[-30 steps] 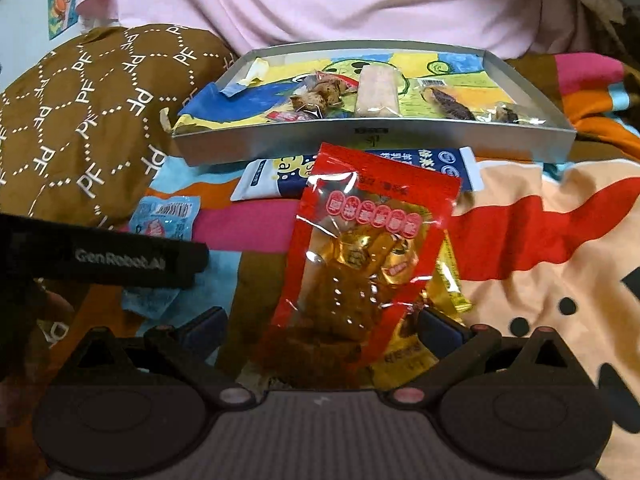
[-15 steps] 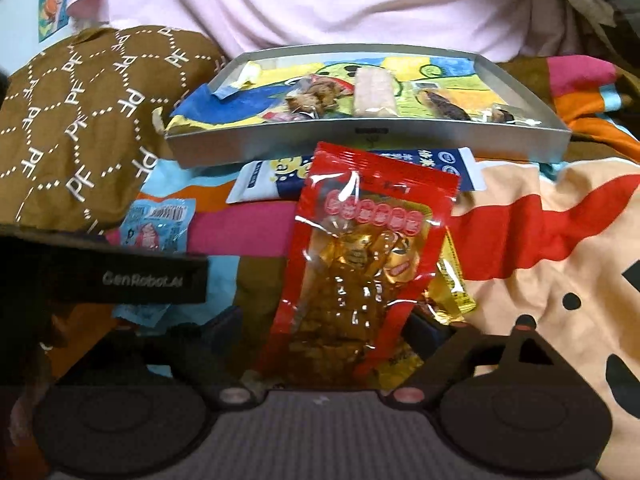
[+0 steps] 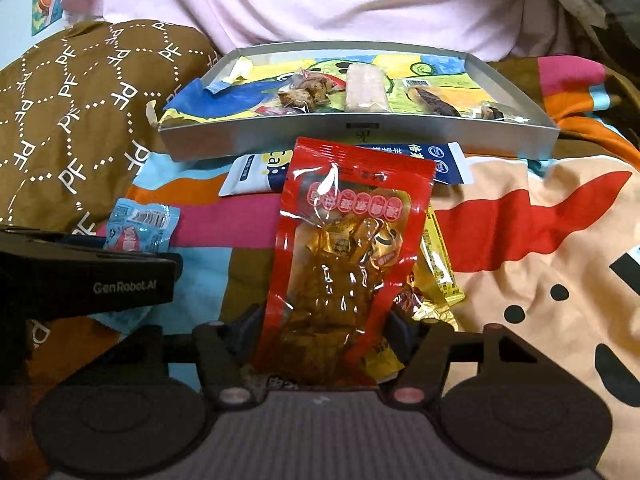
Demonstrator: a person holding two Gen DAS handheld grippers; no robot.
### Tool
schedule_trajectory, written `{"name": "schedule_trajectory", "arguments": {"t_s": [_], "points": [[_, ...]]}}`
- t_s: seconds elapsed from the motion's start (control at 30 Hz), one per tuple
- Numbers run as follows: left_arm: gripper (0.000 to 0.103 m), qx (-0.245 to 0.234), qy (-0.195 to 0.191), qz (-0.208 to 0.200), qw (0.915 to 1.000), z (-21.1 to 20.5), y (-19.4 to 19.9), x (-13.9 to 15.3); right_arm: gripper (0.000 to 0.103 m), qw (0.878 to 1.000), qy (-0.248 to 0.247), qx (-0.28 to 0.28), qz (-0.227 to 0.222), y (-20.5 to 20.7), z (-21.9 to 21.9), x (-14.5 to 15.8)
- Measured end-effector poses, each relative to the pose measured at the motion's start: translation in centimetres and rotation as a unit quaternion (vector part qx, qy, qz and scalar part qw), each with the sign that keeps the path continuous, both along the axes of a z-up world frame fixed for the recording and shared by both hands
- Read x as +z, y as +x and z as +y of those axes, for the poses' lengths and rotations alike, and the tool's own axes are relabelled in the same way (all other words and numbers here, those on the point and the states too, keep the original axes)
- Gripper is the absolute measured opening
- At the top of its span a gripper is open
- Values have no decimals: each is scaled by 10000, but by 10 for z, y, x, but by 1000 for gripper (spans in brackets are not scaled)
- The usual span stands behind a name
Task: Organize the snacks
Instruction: 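Close the right tool on the red snack bag while the left tool grasps the blue candy pack, then carry the red bag and blue candy pack into the tray and open both tools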
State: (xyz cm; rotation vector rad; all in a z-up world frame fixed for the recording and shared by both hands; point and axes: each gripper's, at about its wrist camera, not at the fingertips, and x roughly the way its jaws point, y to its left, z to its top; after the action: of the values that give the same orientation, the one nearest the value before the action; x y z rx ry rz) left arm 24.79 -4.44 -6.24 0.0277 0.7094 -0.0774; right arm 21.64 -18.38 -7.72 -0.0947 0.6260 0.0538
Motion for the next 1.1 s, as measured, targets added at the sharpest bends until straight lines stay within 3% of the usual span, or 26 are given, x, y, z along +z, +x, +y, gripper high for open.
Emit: {"name": "schedule_trajectory", "arguments": {"t_s": [0.37,0.93,1.1], "points": [[52,106,-226,-118,9996,5,-10,4,53,9990,-287,243,-220,-5,8,3],[52,356,-445,-570,9967,7,-18,32,47,9948,-470,488,-761,-17,15,12],[52,408,-440,-736,9955,2,-17,45,47,9914,-381,443,-1169,-21,10,22]]}}
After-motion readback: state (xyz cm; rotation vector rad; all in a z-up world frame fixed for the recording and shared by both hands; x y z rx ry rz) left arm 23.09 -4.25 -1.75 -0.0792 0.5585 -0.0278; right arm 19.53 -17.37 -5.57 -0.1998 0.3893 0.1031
